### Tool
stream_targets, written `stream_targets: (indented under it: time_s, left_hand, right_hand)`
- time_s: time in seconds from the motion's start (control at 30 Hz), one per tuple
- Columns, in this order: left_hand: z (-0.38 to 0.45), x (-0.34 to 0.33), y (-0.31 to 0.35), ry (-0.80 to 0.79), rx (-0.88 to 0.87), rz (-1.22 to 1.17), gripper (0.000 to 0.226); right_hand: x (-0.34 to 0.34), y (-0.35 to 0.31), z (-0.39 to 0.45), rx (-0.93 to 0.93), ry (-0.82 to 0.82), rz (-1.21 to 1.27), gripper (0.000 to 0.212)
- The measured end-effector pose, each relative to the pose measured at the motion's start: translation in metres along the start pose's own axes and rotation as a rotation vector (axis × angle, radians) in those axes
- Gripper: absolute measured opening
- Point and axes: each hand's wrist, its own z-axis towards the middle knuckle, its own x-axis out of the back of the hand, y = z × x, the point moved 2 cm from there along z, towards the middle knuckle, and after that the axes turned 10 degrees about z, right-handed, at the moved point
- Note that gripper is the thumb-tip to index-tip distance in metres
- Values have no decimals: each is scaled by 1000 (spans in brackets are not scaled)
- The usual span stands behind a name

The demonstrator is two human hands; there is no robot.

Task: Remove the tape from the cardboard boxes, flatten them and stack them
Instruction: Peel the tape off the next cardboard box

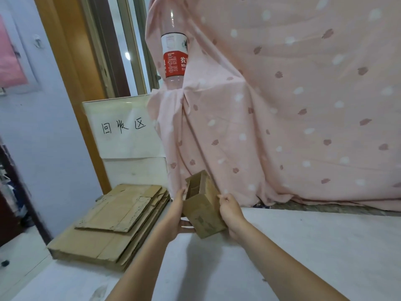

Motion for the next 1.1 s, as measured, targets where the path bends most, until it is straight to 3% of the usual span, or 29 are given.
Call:
stream_targets:
  time_s: [0.1,0.17,0.3,0.4,0.57,0.7,0.77,0.87,0.97,1.1]
  left_hand:
    - [-18,-1,-9,-70,-59,-64,55]
    - [-35,-5,-12,-109,-107,-170,47]
    - [-67,-13,-12,-190,-158,-329,40]
    - [-88,-23,-11,-247,-190,-293,37]
    - [-116,-33,-2,-304,-221,-80,48]
    - [-138,-41,12,-192,-307,148,37]
    - [-149,-53,19,-73,-415,301,33]
    - [-173,-77,27,27,-715,681,38]
    - [-192,-106,24,-35,-873,920,48]
    - [-208,-135,5,-204,-787,1285,68]
  right_hand:
    - [17,-10,-26,60,8,76,14]
    - [29,-22,-48,39,7,140,21]
    - [52,-50,-95,-94,-158,318,39]
    - [71,-65,-133,-175,-290,474,30]
    - [119,-69,-167,-112,-322,411,41]
    - [159,-54,-181,47,-203,91,77]
    - [169,-45,-193,106,-188,-83,93]
    - [177,-32,-210,178,-171,-224,91]
    - [180,-17,-220,205,-172,-278,94]
    - [187,-15,-229,238,-237,-286,102]
